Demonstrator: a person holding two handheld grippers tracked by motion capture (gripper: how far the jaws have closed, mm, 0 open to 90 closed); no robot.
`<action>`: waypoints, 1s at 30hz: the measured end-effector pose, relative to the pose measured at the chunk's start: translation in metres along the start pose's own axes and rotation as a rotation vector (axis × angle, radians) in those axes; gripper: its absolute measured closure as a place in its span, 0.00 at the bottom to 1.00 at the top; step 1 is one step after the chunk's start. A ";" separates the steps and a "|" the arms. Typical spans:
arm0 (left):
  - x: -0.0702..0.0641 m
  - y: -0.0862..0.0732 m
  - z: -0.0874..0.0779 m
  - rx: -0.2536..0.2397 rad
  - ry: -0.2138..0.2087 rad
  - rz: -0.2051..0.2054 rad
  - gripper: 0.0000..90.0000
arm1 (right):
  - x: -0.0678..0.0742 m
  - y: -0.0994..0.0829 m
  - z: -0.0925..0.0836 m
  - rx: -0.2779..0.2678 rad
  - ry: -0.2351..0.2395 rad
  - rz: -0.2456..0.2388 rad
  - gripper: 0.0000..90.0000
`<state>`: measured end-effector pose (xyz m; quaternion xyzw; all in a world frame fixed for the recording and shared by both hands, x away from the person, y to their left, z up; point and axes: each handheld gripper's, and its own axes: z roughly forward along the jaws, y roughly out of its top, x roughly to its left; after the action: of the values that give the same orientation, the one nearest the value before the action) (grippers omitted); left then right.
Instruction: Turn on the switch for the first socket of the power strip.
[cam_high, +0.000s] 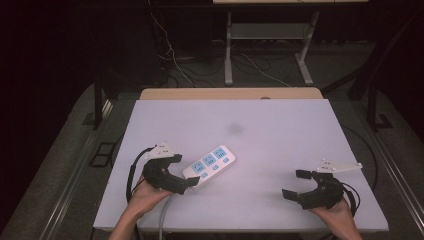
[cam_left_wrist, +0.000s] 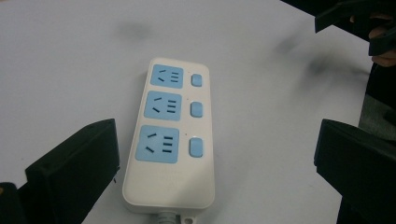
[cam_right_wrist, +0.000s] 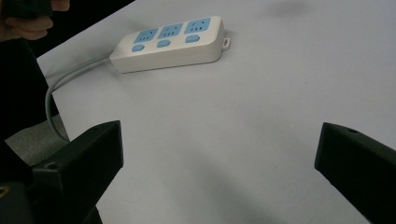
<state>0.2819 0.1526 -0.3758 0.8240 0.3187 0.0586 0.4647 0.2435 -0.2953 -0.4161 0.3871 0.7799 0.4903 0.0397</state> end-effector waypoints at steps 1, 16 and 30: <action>0.000 0.001 0.001 0.004 0.001 0.002 0.00 | 0.000 0.000 0.000 0.000 0.000 0.000 0.01; 0.004 0.022 0.008 0.071 -0.007 0.042 0.00 | 0.000 0.000 0.000 0.002 -0.002 0.000 0.01; 0.011 0.034 0.022 0.162 -0.012 0.071 0.00 | 0.000 -0.001 0.001 0.005 -0.004 0.000 0.01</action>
<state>0.3153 0.1307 -0.3635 0.8701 0.2902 0.0443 0.3959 0.2435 -0.2950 -0.4169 0.3880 0.7810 0.4877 0.0403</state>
